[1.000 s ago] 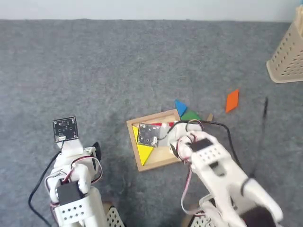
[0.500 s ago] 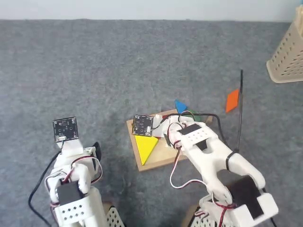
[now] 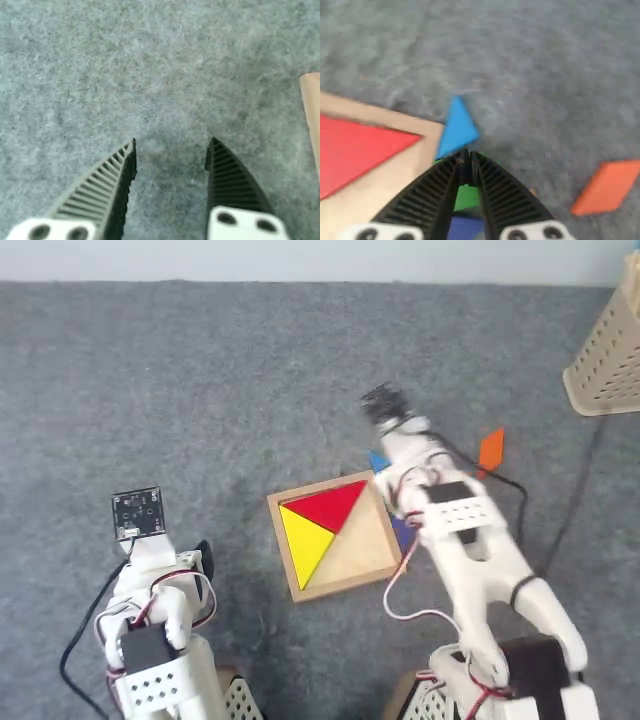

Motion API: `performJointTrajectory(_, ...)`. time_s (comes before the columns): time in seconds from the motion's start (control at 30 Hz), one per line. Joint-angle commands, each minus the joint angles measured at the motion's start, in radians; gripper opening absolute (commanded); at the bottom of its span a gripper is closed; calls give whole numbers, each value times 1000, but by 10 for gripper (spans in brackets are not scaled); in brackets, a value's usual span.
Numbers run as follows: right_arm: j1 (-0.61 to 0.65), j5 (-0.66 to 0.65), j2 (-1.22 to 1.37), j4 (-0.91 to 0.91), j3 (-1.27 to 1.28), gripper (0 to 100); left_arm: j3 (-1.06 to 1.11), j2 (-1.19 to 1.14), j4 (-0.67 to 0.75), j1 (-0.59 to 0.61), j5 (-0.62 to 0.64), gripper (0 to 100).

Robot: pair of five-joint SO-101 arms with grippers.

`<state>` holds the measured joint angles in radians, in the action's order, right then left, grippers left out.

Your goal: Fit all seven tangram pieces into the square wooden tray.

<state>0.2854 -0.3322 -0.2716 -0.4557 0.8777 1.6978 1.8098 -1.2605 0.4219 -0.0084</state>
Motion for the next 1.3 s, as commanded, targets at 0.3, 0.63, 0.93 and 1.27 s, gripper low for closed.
performJointTrajectory(0.3, -223, 143, 58, -58, -215, 9, -13, 15, -5, -3, -5, 216)
performJointTrajectory(0.63, -277, 146, 282, -257, -482, 11, -13, 15, -5, -3, -5, 216)
performJointTrajectory(0.93, -366, 129, 513, -544, -941, 210, -13, 15, -5, -3, -5, 216)
performJointTrajectory(1.27, -367, -9, 878, -575, -1217, 214, -13, 15, -5, -3, -5, 216)
